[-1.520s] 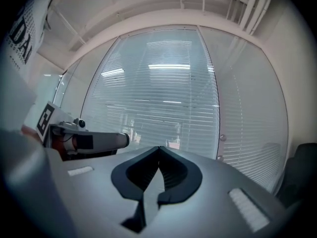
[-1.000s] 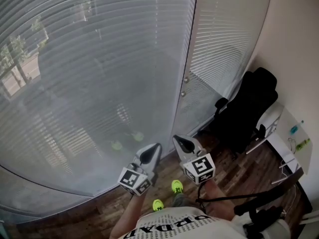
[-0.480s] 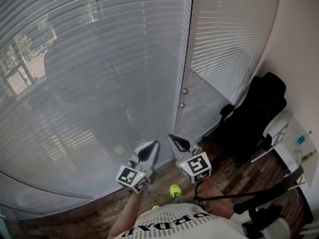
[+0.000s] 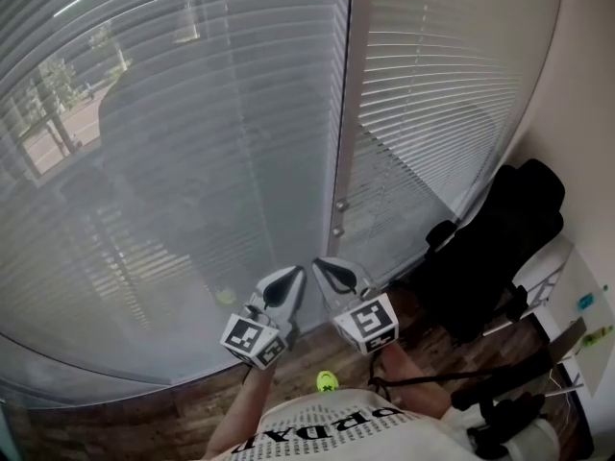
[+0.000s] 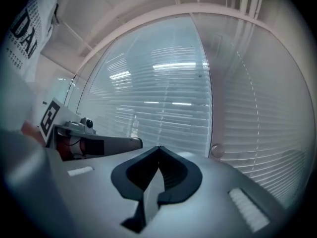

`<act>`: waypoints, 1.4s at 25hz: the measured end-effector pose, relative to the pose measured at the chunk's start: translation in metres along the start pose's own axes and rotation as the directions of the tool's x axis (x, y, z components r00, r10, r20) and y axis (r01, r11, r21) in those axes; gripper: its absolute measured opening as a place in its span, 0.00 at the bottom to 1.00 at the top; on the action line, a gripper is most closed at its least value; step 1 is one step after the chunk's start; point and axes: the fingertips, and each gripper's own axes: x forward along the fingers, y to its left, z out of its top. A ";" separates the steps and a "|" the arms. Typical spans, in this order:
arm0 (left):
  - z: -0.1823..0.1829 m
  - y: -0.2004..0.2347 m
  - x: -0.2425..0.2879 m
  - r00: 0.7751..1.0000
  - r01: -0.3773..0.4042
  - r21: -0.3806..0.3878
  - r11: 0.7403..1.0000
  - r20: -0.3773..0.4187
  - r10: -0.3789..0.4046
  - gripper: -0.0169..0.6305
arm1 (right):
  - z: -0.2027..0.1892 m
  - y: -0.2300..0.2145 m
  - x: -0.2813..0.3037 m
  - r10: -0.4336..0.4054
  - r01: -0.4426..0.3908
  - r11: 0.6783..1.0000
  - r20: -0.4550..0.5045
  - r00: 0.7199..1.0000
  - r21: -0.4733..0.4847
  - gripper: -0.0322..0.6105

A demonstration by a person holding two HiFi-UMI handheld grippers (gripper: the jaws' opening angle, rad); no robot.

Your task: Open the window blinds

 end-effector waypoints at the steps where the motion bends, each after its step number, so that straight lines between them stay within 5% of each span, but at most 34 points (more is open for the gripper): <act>1: 0.000 0.001 0.006 1.000 -0.006 0.006 1.000 0.003 0.006 0.02 | 0.000 -0.005 0.001 0.008 -0.008 1.000 0.003 1.000 -0.014 0.06; 9: -0.003 0.006 0.041 1.000 -0.023 0.060 0.998 0.005 0.023 0.02 | -0.003 -0.047 0.006 -0.011 0.011 1.000 0.016 1.000 0.004 0.06; 15: -0.006 0.020 0.054 1.000 0.001 0.017 1.000 -0.019 -0.001 0.02 | -0.004 -0.080 0.017 -0.121 0.121 0.992 0.000 0.993 -0.030 0.06; 18: -0.010 0.026 0.061 0.999 0.028 0.004 1.000 -0.023 -0.028 0.02 | -0.002 -0.095 0.022 -0.173 0.171 0.982 -0.012 0.985 -0.075 0.10; 20: -0.012 0.026 0.068 0.998 0.059 0.003 0.998 -0.029 -0.059 0.02 | -0.002 -0.105 0.027 -0.207 0.204 0.973 -0.021 0.978 -0.105 0.24; 26: -0.013 0.032 0.078 0.994 0.102 -0.011 0.995 -0.034 -0.102 0.02 | -0.011 -0.131 0.038 -0.305 0.281 0.931 -0.070 0.950 -0.233 0.27; 35: -0.016 0.039 0.085 0.993 0.111 -0.019 0.994 -0.034 -0.112 0.02 | -0.018 -0.138 0.053 -0.311 0.273 0.913 -0.087 0.946 -0.303 0.26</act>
